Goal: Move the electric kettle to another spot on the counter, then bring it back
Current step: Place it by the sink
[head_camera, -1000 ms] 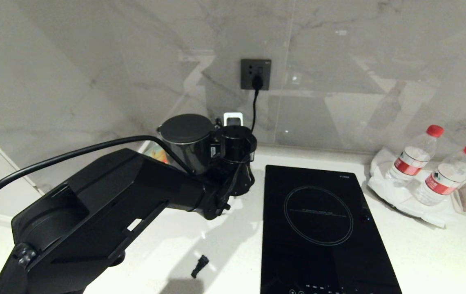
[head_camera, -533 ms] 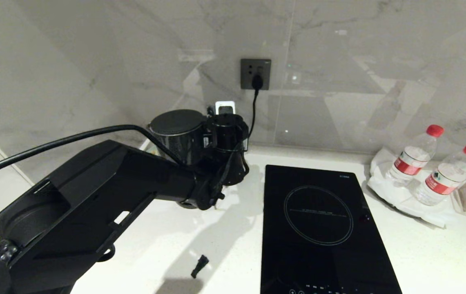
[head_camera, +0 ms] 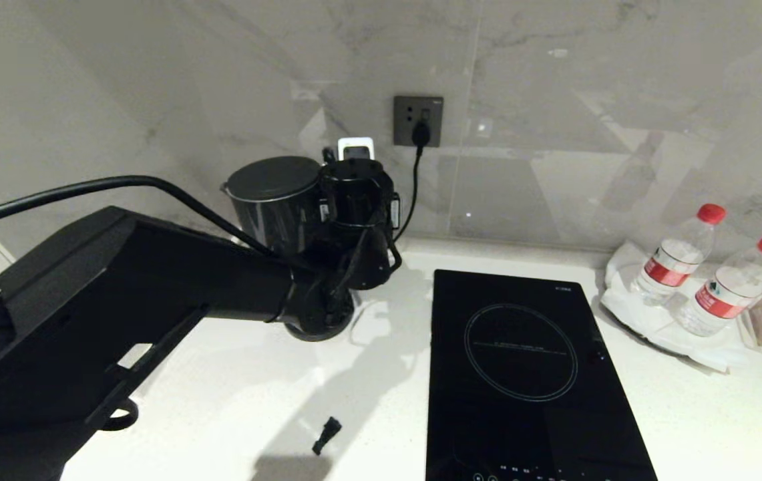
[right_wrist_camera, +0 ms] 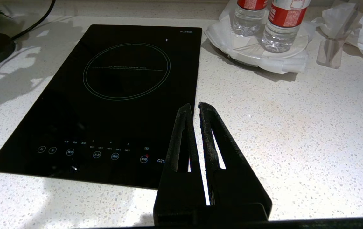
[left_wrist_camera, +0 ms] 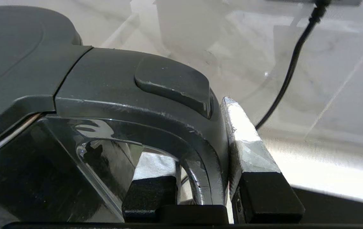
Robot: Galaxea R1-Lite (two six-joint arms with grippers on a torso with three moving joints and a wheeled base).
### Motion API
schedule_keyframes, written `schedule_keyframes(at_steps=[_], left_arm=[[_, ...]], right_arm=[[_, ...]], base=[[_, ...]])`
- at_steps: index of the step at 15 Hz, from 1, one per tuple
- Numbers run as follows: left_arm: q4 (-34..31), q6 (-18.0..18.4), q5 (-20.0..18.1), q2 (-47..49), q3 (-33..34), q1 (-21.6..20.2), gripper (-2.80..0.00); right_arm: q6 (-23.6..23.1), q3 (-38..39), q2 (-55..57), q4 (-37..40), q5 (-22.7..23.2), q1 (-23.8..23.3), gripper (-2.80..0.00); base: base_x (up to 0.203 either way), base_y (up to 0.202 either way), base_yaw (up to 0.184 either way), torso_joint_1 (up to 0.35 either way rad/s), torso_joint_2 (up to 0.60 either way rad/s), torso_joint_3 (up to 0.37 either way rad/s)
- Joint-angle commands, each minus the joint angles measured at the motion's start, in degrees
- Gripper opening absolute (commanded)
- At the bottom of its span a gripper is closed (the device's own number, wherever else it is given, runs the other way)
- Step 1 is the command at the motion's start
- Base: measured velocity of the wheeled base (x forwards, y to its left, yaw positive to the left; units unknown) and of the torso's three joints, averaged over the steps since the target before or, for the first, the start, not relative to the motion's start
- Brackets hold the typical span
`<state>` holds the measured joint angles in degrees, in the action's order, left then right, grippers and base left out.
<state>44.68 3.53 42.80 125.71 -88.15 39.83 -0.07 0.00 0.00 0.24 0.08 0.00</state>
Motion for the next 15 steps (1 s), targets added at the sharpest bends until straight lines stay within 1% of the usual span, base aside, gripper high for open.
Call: schedule_keyframes(at_steps=[1,5,8,12,15], left_arm=[[0.24,0.19,0.2,-6.12,6.34,0.42,-2.8],[0.71,-0.14,0.02,-13.43,19.26,0.66,-2.8],[0.81,-2.25,-0.18,-19.14,26.15,1.55,-2.8],[0.59,-2.74,-0.35,-22.67,30.63,1.96,-2.8],[0.59,-3.01,-0.26,-23.15,31.02,2.35,-2.8]], right_arm=[[-0.01,0.0,0.09,0.02,0.01,0.0,-2.8],[-0.01,0.0,0.09,0.02,0.07,0.0,-2.8],[-0.01,0.0,0.09,0.02,0.01,0.0,-2.8],[-0.01,0.0,0.05,0.02,0.01,0.0,-2.8],[-0.09,0.0,0.09,0.02,0.01,0.0,-2.8]], base=[[0.0,0.0,0.0,0.0,0.0,0.0],[0.0,0.0,0.0,0.0,0.0,0.0],[0.0,0.0,0.0,0.0,0.0,0.0],[0.0,0.0,0.0,0.001,0.0,0.013],[0.0,0.0,0.0,0.003,0.0,0.15]])
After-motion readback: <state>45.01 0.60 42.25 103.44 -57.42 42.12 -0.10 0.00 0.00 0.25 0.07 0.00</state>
